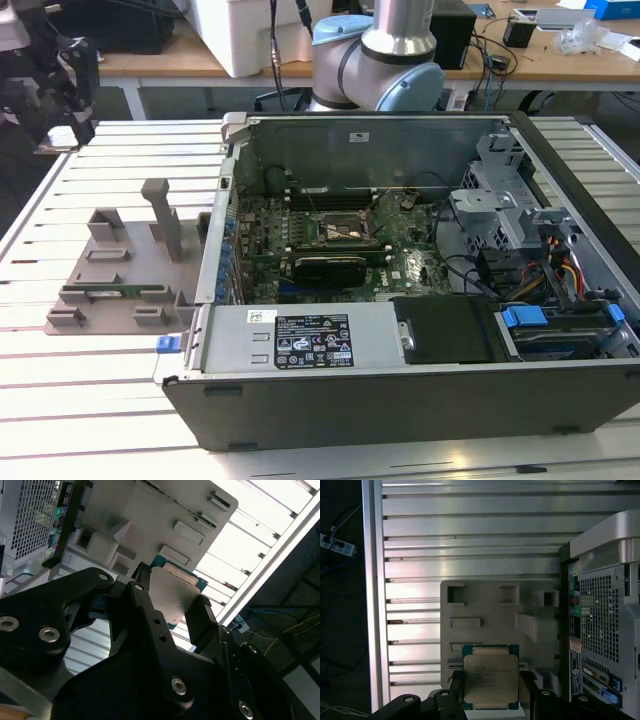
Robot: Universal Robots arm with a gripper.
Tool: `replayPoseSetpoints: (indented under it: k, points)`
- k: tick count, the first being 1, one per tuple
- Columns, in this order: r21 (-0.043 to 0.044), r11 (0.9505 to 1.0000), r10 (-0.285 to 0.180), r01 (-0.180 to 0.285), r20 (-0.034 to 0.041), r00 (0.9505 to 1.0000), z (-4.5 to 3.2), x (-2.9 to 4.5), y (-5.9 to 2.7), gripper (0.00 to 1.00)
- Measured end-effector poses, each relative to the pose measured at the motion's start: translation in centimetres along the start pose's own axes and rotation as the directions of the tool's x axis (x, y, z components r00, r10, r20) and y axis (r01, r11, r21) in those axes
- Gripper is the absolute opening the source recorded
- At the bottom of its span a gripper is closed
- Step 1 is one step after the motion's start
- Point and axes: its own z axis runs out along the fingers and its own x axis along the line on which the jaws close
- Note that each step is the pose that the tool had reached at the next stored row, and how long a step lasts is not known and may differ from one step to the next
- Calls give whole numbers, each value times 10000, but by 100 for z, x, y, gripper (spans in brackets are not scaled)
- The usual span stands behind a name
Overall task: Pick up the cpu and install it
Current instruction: 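Pick up the cpu and move it towards the insertion slot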
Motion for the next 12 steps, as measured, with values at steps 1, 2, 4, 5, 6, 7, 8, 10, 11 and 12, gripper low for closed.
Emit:
replayPoseSetpoints:
  k: [1,2,4,5,6,7,8,10,11,12]
  points:
    - [-2,10000,-1,1,1,10000,4,-108,4,53]
    - [-1,10000,-1,1,1,10000,6,-234,8,53]
    - [-1,10000,-1,1,0,10000,12,-452,14,53]
    - [0,10000,-1,1,-3,10000,15,-619,20,53]
    - [0,10000,-1,1,-4,10000,16,-661,21,53]
    - [-1,10000,-1,1,-4,10000,18,-694,22,53]
    - [-1,10000,-1,1,-4,10000,18,-723,23,53]
    - [0,10000,0,0,-6,10000,19,-790,26,53]
    - [1,10000,0,0,-7,10000,20,-833,27,53]
    - [0,10000,-1,1,-8,10000,22,-861,28,53]
